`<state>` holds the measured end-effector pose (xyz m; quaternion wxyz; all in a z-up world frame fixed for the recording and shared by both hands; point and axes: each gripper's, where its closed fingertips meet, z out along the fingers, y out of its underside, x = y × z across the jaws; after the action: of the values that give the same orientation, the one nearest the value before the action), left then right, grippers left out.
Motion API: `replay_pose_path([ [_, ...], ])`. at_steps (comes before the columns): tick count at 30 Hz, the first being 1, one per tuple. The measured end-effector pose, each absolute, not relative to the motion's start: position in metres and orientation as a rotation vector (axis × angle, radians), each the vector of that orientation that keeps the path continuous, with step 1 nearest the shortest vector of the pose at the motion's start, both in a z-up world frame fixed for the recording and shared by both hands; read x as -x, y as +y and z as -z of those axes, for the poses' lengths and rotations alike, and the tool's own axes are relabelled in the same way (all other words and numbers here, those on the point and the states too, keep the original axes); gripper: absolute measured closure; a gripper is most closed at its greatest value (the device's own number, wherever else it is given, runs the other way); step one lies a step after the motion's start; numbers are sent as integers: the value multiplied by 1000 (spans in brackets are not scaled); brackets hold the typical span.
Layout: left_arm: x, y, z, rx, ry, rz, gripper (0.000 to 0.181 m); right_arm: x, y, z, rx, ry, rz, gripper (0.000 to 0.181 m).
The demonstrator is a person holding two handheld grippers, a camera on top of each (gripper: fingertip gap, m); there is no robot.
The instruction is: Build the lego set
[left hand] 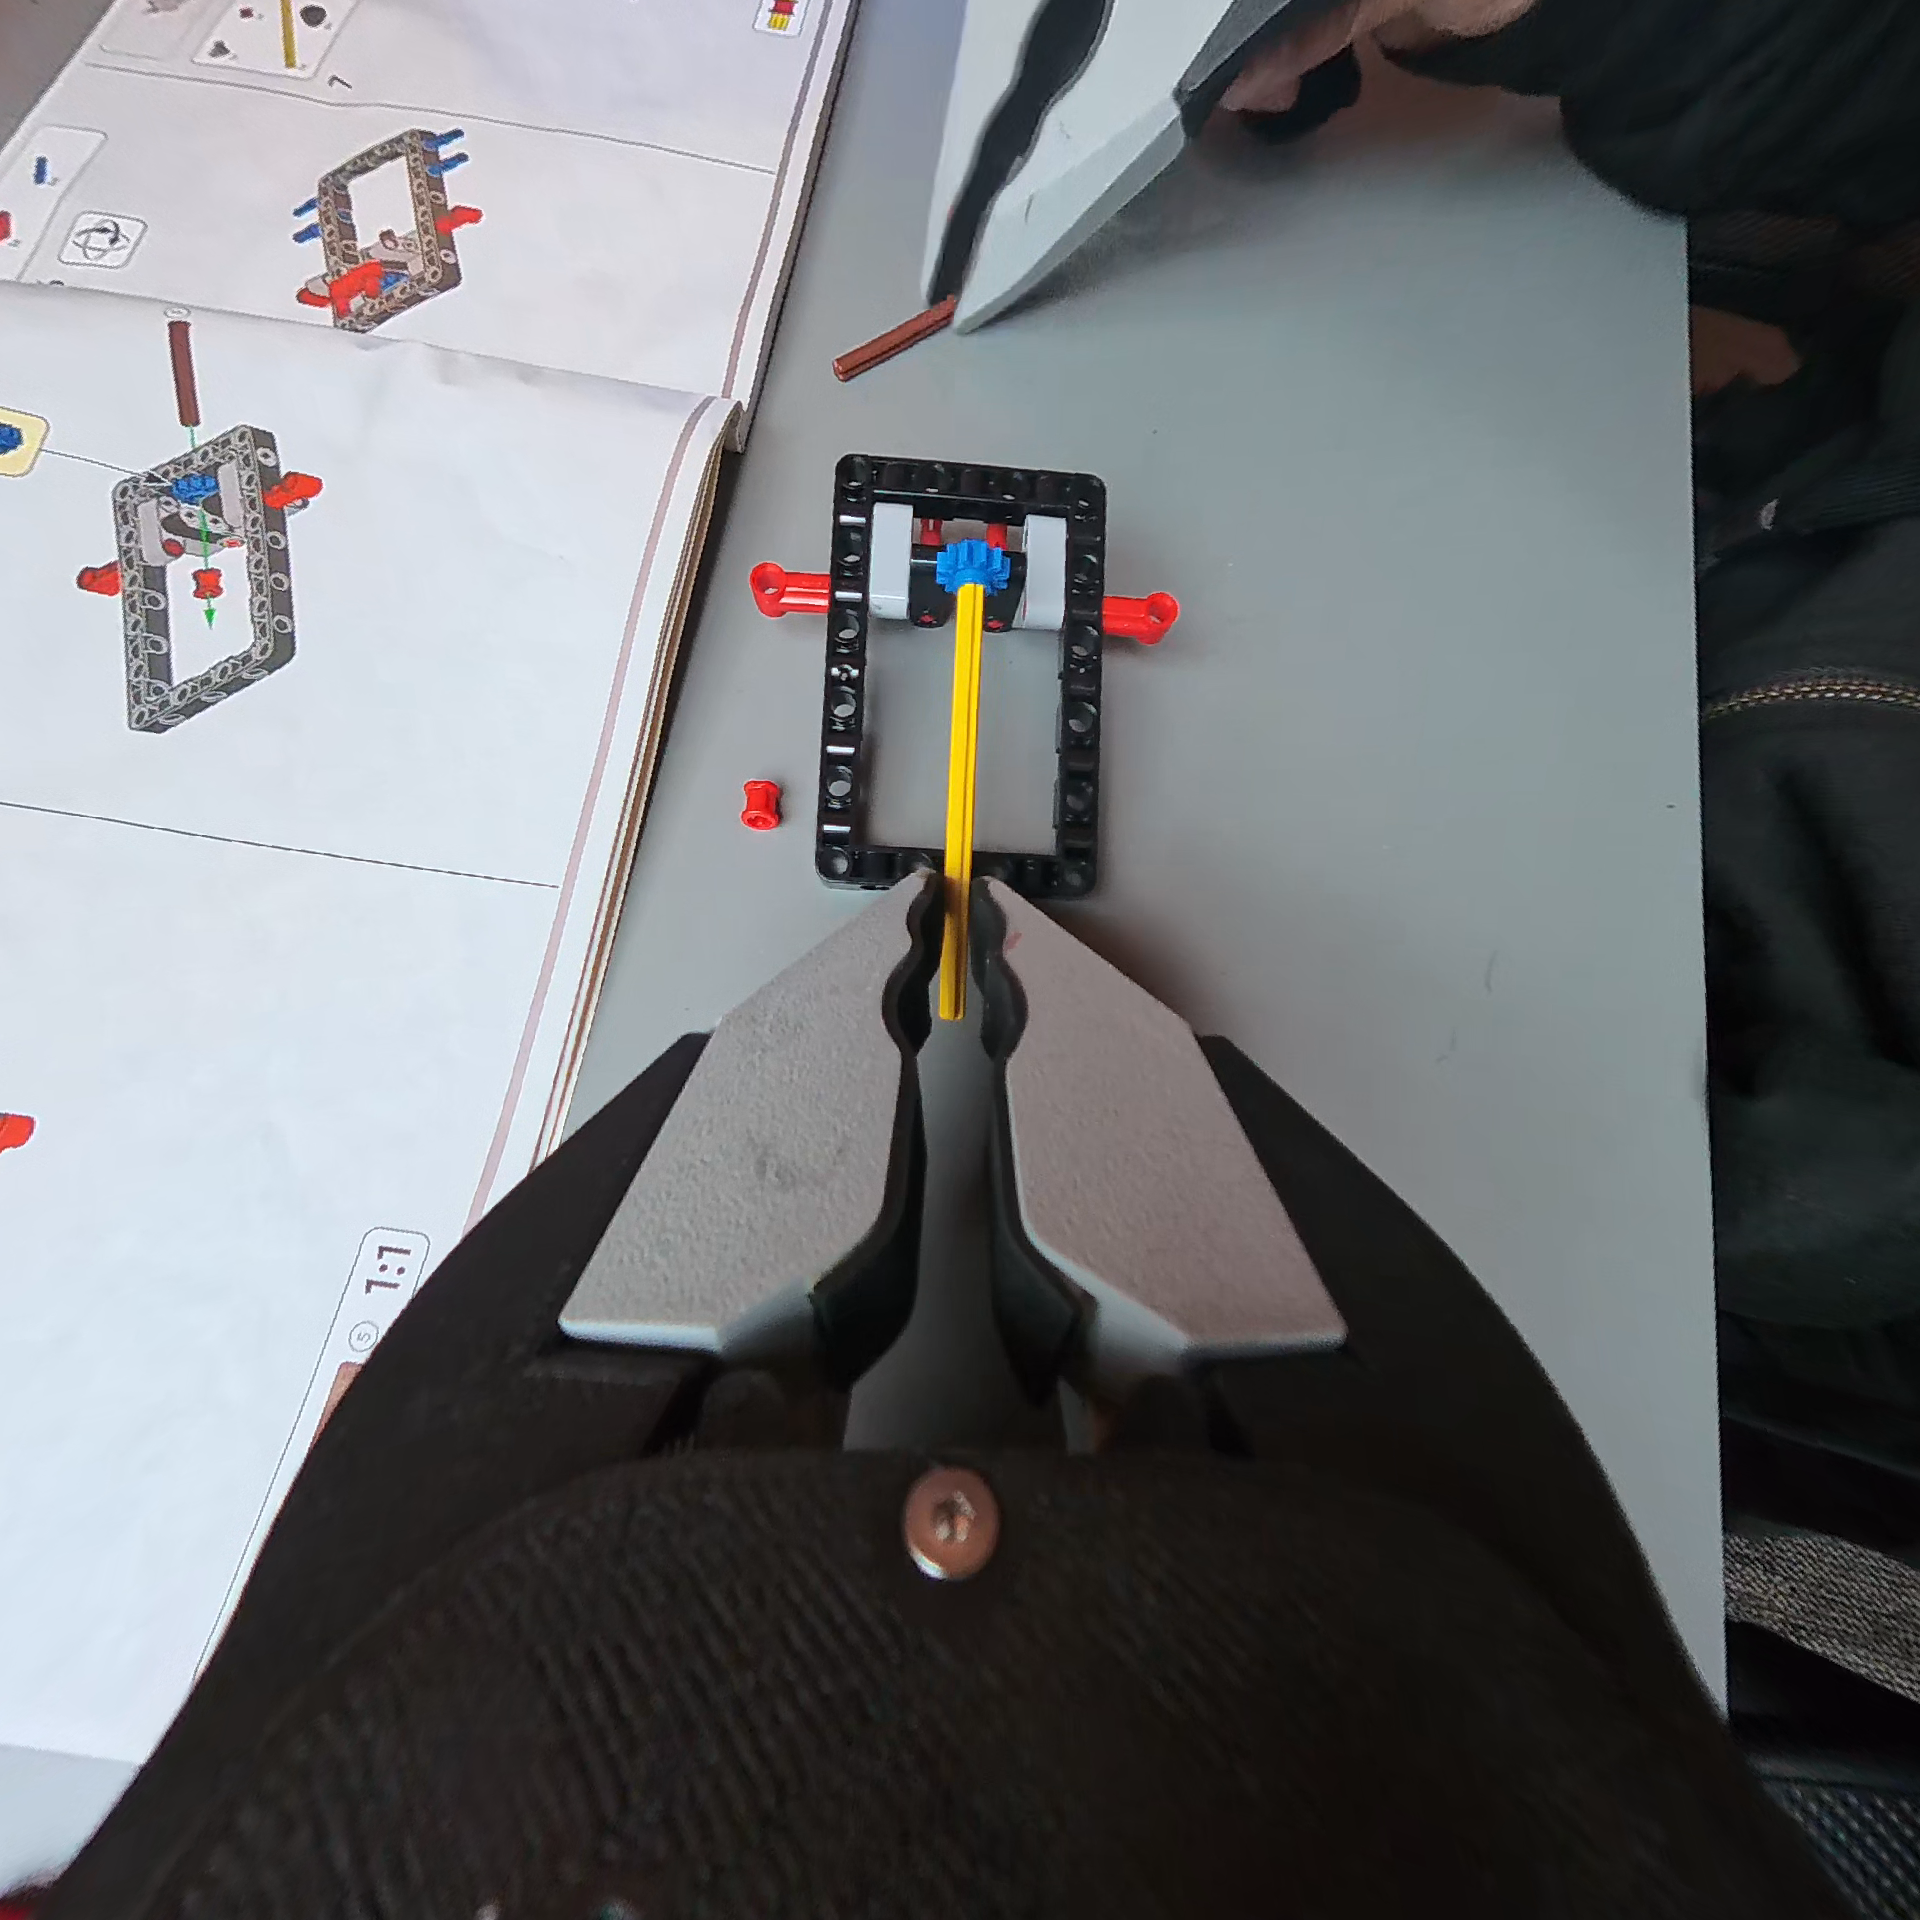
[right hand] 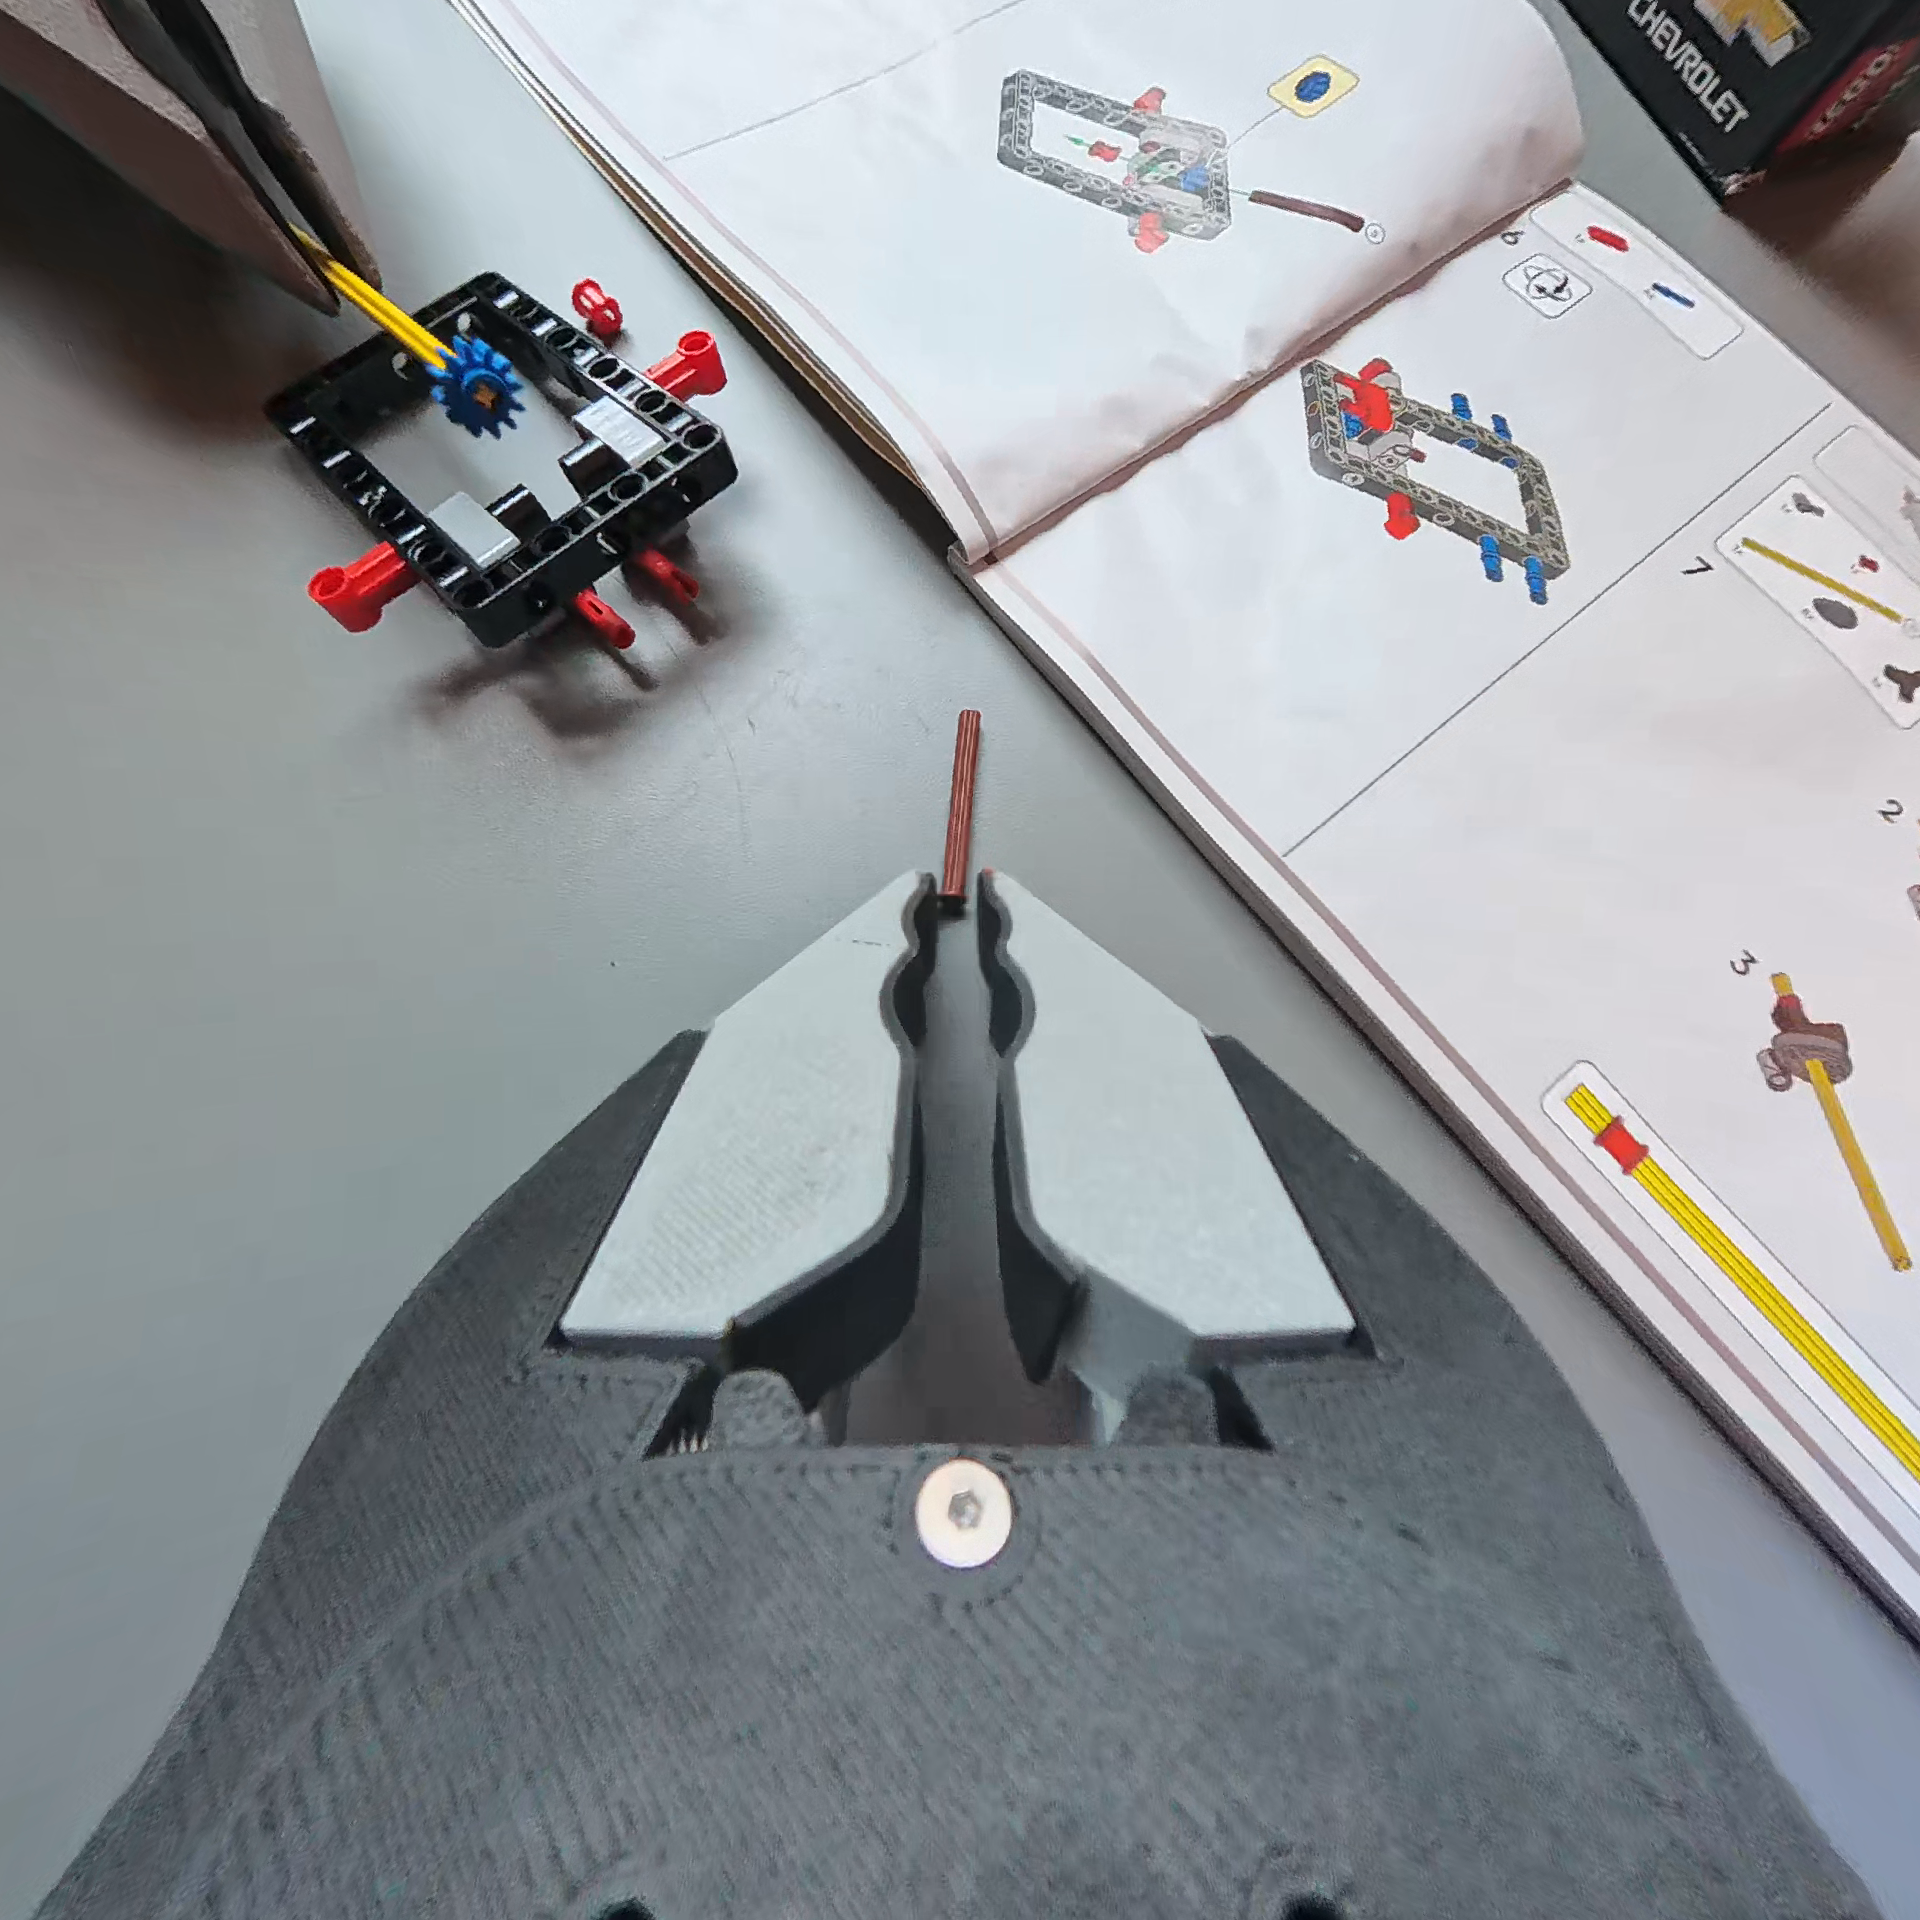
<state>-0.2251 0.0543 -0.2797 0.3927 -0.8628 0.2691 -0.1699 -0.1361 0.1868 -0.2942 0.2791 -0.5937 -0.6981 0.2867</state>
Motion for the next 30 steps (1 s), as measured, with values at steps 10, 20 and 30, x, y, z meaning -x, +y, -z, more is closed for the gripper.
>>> replay_pose_path([
  [10, 225, 54, 282, 2203, 685, 428, 178, 135, 188, 294, 1556, -1905, -784, 179],
  [20, 225, 54, 282, 2202, 691, 427, 179, 137, 183, 282, 1346, -2000, -835, 179],
  [30, 225, 54, 283, 2209, 691, 428, 178, 142, 156, 262, 573, -2278, -408, 179],
])
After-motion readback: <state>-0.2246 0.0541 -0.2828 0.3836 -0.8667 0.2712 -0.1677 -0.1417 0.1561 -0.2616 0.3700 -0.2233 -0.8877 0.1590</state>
